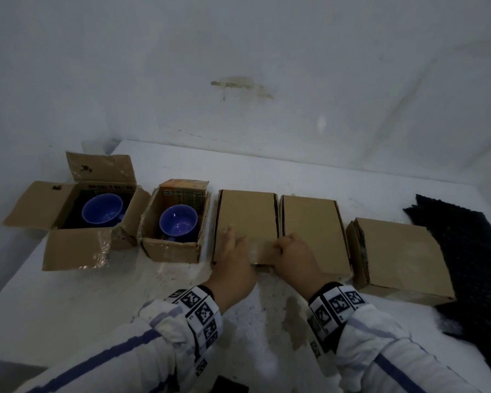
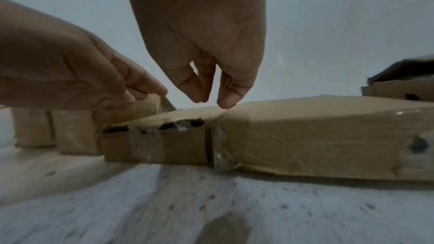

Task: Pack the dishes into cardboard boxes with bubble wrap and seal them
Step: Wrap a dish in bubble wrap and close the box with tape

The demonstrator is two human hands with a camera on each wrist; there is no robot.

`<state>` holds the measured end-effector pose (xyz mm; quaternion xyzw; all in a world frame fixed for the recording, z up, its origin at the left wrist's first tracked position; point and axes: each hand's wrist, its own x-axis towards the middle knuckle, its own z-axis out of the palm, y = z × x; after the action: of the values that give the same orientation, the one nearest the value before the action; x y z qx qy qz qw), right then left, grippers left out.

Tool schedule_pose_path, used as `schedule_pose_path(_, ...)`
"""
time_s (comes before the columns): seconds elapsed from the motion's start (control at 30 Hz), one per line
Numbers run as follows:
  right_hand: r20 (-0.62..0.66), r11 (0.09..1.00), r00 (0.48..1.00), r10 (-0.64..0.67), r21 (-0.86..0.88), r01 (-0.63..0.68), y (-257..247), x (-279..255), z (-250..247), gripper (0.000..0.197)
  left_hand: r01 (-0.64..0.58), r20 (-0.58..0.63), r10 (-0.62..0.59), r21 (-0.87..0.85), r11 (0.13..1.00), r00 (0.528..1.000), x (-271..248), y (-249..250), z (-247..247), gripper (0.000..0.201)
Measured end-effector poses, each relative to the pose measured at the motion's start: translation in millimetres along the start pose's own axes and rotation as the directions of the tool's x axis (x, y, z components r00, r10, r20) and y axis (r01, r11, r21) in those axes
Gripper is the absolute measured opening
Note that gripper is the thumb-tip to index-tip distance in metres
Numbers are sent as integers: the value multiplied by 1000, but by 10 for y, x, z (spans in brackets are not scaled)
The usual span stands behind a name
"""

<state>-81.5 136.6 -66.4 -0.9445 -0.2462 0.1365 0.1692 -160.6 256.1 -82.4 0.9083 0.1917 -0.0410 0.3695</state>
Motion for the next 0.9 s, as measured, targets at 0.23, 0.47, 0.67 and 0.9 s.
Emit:
schedule_pose_path(0.23,-150,988,986,75,143,-53,495,6,-691,28,-300,196,274,114,947,941,460,907,192,55)
schedule_pose_path(0.47,-245,945,928,281,240,-222,1719,-32,-1292,27,-389,255,361,68,919,897,909,1919,821,45)
schedule_pose_path(0.67,-287,888,843,455,218,-406,2969,-107,-1592,32,-413,332,376,44,910,865,1109,2671,1530,52)
schedule_pose_path(0.9,26,844,845,535,-53,-533,3547,-51,-1479,46,-443,372,373,122,888,850,1242,3014,1967,49)
